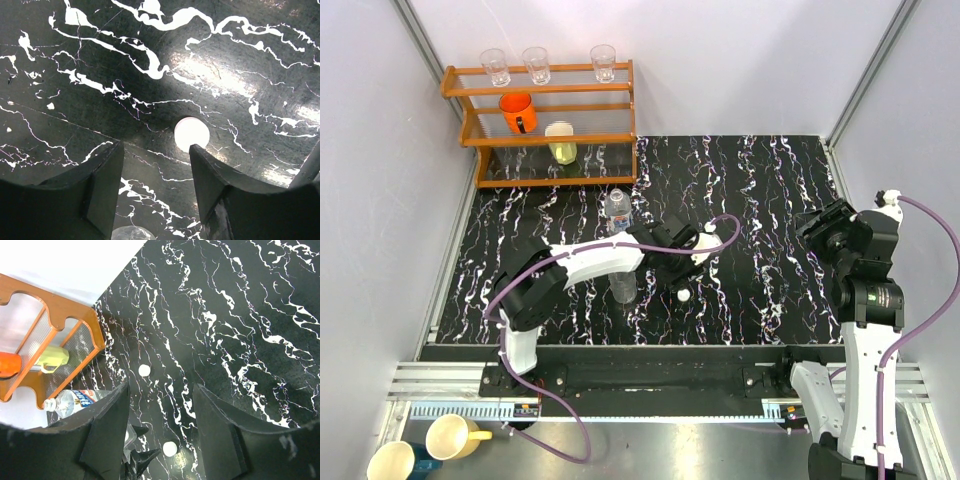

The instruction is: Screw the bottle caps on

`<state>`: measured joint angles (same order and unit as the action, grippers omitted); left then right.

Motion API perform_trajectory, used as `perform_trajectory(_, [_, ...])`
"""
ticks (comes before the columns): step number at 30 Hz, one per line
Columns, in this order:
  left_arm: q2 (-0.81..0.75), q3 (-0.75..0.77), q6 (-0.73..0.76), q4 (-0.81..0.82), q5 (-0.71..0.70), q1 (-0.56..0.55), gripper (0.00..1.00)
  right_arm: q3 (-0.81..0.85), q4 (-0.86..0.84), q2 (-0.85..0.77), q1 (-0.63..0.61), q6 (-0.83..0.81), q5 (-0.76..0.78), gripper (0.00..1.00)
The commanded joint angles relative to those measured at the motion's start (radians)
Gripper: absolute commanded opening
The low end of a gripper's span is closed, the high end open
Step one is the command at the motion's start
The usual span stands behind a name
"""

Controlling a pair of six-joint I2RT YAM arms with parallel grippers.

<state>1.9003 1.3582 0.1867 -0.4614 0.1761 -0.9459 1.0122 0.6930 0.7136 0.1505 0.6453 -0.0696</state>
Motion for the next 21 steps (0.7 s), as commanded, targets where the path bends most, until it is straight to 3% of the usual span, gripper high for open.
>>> perform_trajectory(1, [0.023,-0.002,-0.003,0.058,-0.03,-0.016,0.58,0.003,-0.033,-0.006,-0.008,0.001,-0.012,0.61])
perform_trajectory(14, [0.054,-0.034,-0.02,0.073,-0.046,-0.045,0.55,0.025,-0.035,-0.006,-0.017,-0.006,-0.018,0.63])
perform_trajectory(21, [0.059,-0.034,-0.021,0.082,-0.052,-0.05,0.48,0.026,-0.038,-0.006,-0.023,-0.006,-0.042,0.63])
